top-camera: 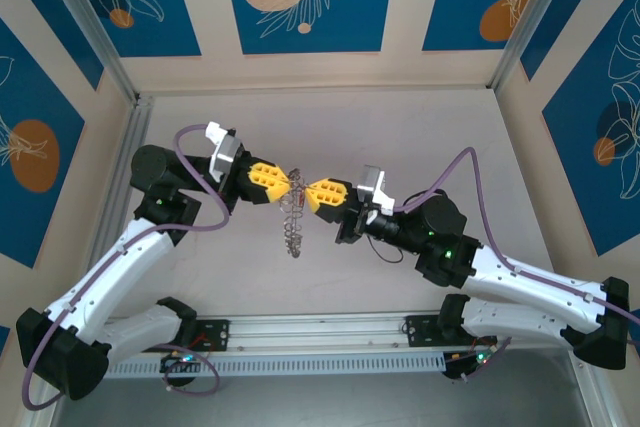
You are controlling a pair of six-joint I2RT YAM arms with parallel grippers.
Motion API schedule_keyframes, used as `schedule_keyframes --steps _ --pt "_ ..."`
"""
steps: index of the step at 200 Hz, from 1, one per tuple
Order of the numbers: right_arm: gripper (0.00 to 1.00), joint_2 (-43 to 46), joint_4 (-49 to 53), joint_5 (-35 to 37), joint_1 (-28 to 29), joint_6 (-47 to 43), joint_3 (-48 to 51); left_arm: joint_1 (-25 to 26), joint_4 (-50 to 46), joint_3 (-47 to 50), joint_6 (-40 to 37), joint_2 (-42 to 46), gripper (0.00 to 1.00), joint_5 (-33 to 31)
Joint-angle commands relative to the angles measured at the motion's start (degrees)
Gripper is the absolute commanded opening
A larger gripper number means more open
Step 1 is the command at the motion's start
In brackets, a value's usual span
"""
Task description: Put the keys on the keyring
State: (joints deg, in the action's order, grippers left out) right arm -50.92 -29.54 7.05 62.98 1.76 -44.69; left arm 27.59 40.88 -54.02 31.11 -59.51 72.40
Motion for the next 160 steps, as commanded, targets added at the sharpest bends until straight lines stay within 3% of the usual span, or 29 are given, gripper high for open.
schedule_keyframes --steps 1,160 --pt "0.00 -0.78 -1.66 -0.53 -0.29 0.69 -2.41 -0.36 0.32 -0.21 -1.12 1.29 0.00 0.37" --pt "0.00 -1.44 -1.47 -2.26 -0.84 1.57 -2.75 -0.30 -0.88 -0.30 -1.69 1.61 0.00 0.46"
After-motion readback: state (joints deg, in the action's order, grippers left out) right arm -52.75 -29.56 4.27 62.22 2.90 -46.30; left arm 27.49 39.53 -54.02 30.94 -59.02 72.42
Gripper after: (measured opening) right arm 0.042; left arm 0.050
